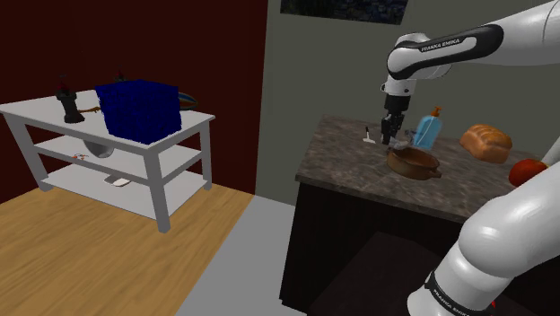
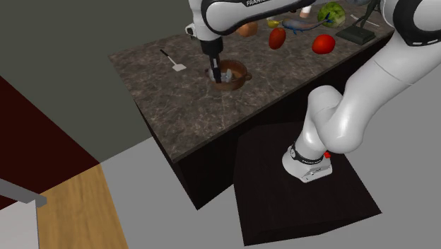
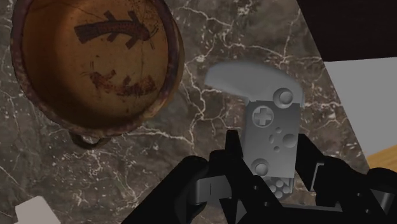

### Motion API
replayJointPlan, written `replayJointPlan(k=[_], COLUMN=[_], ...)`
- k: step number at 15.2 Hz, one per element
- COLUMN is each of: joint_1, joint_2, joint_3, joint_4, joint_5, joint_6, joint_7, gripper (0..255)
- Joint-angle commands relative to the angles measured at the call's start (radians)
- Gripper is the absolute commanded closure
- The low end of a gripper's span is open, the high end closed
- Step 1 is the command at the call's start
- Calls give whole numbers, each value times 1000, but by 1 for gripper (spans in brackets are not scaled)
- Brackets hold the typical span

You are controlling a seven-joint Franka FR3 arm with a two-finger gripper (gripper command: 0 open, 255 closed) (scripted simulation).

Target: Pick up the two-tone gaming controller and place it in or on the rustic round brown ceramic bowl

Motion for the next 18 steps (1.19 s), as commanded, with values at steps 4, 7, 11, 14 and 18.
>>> replayJointPlan(k=[4, 7, 11, 14, 18], joint_1=[-45, -69, -101, -106, -108], joint_2=[48, 91, 168, 184, 196], joint_3=[-87, -141, -213, -224, -229], joint_4=[57, 102, 178, 166, 122], joint_5=[-23, -25, -10, -6, -3], joint_6=[5, 12, 21, 49, 102], joint_7=[-130, -211, -326, -340, -340], gripper=[255, 255, 255, 255, 255])
